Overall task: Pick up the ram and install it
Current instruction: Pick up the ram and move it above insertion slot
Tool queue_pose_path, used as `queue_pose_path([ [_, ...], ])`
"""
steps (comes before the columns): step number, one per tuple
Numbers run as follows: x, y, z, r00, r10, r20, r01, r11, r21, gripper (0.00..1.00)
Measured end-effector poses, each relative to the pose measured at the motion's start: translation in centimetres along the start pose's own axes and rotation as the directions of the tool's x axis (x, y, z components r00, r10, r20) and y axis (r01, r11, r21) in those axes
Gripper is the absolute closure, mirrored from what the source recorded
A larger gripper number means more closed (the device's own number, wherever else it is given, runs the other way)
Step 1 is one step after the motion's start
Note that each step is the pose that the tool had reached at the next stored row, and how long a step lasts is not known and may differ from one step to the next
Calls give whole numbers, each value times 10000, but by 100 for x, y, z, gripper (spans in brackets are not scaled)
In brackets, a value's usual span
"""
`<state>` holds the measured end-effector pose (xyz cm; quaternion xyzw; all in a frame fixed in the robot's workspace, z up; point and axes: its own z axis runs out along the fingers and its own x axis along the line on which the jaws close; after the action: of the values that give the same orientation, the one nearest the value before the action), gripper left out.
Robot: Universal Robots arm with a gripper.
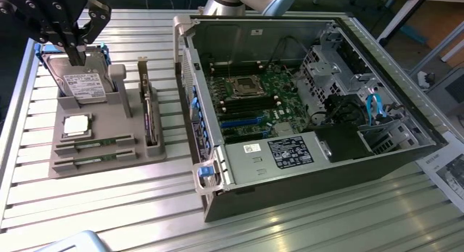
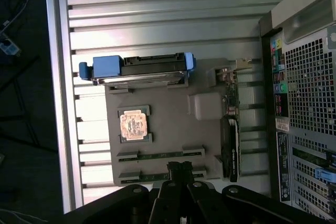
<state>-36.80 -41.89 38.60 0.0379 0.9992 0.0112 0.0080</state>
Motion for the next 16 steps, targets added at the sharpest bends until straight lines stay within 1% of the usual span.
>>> queue_pose_path([
  [9, 0, -2, 0, 10000, 0, -1, 0, 10000, 0, 90],
  [16, -7, -90, -2, 10000, -1, 5, 1, 10000, 67, 90],
])
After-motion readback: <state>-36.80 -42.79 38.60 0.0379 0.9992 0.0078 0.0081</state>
